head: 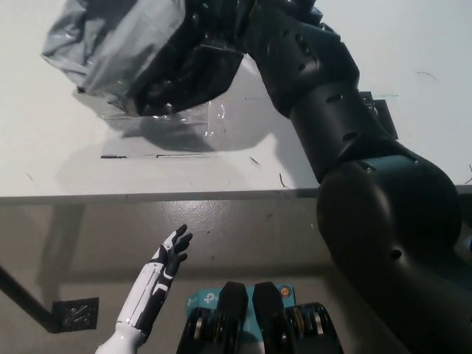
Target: Use the right hand to pick up a rubix's cube and place it into a plastic bag and lift the bag
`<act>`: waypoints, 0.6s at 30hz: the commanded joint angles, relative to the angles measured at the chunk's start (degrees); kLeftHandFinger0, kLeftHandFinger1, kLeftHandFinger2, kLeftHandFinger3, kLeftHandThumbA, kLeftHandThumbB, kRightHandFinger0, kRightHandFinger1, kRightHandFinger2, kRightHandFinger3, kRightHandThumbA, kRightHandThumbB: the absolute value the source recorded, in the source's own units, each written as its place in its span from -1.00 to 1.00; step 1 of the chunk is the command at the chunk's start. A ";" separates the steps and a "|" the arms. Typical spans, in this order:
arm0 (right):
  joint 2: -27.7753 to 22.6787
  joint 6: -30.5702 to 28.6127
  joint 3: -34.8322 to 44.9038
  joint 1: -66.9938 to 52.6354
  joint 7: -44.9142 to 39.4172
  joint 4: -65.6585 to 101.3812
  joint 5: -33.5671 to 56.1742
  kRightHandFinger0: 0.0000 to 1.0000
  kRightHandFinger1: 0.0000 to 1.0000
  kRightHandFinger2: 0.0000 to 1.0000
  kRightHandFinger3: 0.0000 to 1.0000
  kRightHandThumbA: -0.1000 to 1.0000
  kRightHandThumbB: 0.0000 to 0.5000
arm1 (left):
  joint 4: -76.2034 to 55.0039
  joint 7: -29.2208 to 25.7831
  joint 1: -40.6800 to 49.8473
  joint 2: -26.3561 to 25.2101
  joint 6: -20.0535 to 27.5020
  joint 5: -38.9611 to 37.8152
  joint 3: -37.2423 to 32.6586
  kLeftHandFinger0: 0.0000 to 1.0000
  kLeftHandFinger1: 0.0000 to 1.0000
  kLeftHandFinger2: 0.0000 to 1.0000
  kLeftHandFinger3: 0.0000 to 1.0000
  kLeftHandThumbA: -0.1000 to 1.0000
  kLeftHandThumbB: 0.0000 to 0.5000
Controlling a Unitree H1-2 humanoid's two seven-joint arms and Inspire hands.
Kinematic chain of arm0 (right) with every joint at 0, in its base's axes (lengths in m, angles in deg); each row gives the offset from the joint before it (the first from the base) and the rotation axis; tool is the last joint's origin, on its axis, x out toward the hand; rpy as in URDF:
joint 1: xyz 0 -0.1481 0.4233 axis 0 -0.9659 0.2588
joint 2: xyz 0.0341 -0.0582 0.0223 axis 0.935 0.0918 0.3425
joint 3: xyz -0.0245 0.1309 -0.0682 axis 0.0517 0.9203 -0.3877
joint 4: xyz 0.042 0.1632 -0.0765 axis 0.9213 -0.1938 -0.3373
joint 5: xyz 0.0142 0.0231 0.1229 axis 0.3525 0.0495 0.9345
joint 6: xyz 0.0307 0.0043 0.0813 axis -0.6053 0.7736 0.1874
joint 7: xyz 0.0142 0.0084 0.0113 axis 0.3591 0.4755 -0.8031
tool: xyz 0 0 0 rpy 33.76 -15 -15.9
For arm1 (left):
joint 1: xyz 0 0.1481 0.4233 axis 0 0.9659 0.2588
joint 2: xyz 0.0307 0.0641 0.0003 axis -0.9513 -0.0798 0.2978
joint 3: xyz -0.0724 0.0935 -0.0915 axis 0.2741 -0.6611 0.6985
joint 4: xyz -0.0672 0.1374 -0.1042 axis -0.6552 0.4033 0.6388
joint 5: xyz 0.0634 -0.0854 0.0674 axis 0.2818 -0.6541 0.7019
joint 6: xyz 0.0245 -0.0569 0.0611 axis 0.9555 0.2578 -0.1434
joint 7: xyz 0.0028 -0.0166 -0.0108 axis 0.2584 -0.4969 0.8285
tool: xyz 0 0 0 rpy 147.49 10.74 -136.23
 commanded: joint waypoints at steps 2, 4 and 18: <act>-0.23 2.39 2.13 6.49 2.27 6.06 5.01 -1.00 -0.66 0.55 1.00 -1.00 -0.55 | 0.22 -0.07 0.37 0.32 2.83 -0.13 0.02 1.00 1.00 1.00 1.00 1.00 -0.83; -0.19 2.15 3.34 6.80 2.65 6.90 6.47 -1.00 -0.71 0.48 1.00 -1.00 -0.55 | 0.38 -0.08 0.52 0.33 3.12 -0.08 0.00 1.00 1.00 1.00 1.00 1.00 -0.82; -5.37 8.59 10.92 18.15 4.90 23.80 20.56 -1.00 -0.61 0.57 1.00 -1.00 -0.65 | 0.76 0.07 -0.19 0.23 3.22 -0.07 0.29 1.00 1.00 1.00 1.00 1.00 -0.76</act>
